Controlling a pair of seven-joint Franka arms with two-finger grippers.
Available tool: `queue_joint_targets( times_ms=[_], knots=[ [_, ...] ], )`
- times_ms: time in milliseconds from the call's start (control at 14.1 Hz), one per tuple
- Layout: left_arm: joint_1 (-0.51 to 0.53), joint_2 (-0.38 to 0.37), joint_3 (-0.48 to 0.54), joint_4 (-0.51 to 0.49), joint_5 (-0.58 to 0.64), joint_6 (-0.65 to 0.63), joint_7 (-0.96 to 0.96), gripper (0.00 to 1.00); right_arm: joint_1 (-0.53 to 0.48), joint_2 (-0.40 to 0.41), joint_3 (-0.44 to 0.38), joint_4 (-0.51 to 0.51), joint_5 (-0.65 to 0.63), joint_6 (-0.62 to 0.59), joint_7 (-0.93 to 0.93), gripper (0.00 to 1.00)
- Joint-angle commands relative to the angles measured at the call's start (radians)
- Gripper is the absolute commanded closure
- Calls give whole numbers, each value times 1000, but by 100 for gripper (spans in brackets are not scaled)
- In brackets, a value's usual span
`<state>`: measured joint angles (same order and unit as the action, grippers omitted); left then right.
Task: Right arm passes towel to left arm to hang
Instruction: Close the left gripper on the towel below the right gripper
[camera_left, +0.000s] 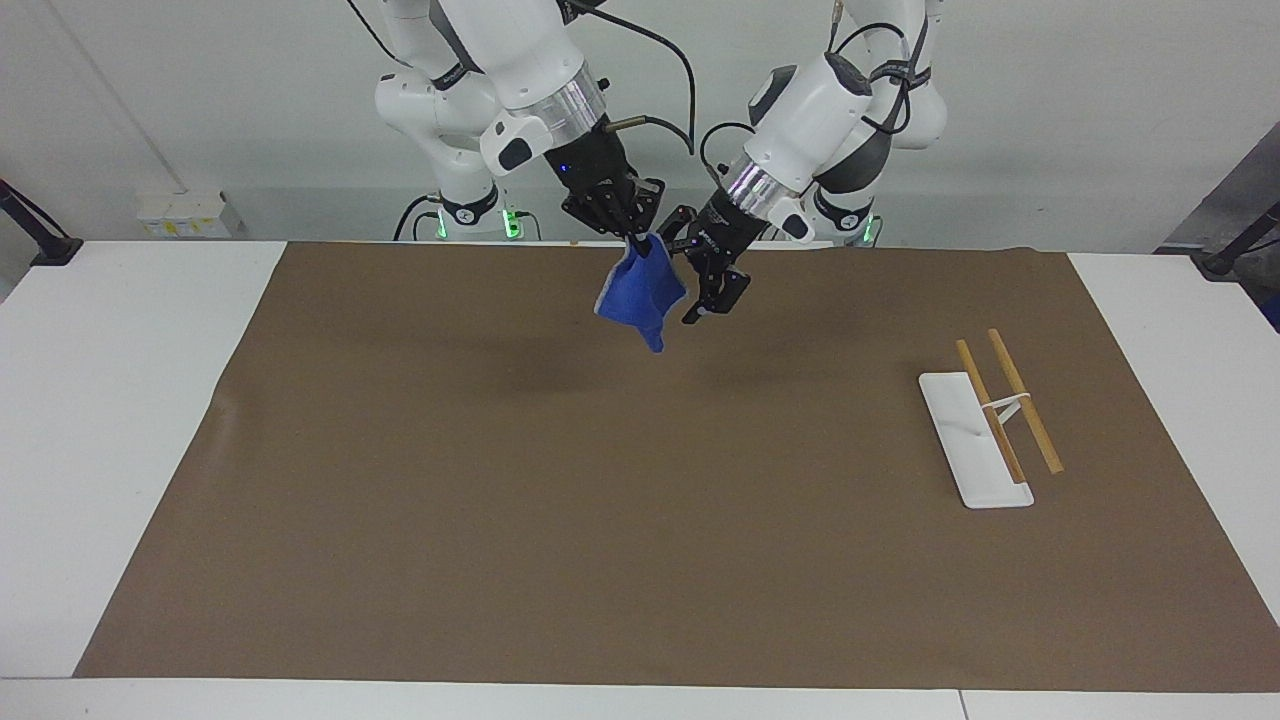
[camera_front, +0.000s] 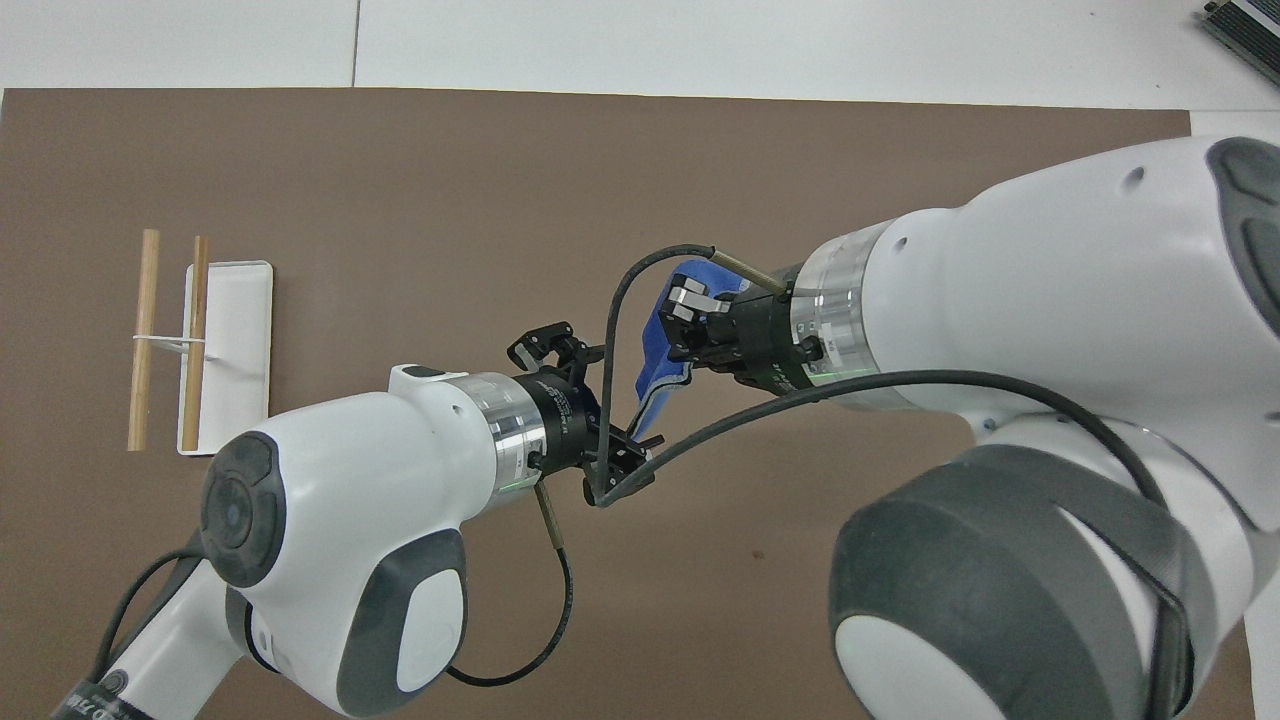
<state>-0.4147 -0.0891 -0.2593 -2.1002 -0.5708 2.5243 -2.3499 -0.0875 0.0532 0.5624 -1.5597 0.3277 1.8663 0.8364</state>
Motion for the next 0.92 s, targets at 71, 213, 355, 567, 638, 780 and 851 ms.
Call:
queue_joint_targets(
  times_ms=[71, 213, 355, 567, 638, 780, 851],
  knots=[
    [-19, -26, 11, -47, -4, 79, -35, 0, -15, -7, 8, -11, 24, 5, -30, 100],
    [-32, -24, 11, -50, -4, 111, -35, 30, -15, -7, 8, -13, 24, 5, -30, 100],
    [-32, -21, 11, -50, -4, 120, -35, 80, -15, -7, 8, -13, 24, 5, -30, 100],
    [-18, -21, 11, -47, -3, 119, -35, 100, -15, -7, 8, -13, 24, 5, -30, 100],
    [-15, -21, 12, -46, -1, 119, -32, 100, -15, -7, 8, -13, 24, 5, -30, 100],
    [-4, -21, 12, -46, 2, 117, -29, 100, -15, -7, 8, -13, 24, 5, -30, 100],
    [-3, -23, 15, -44, 5, 117, -25, 100, -15, -7, 8, -13, 24, 4, -30, 100]
  ],
)
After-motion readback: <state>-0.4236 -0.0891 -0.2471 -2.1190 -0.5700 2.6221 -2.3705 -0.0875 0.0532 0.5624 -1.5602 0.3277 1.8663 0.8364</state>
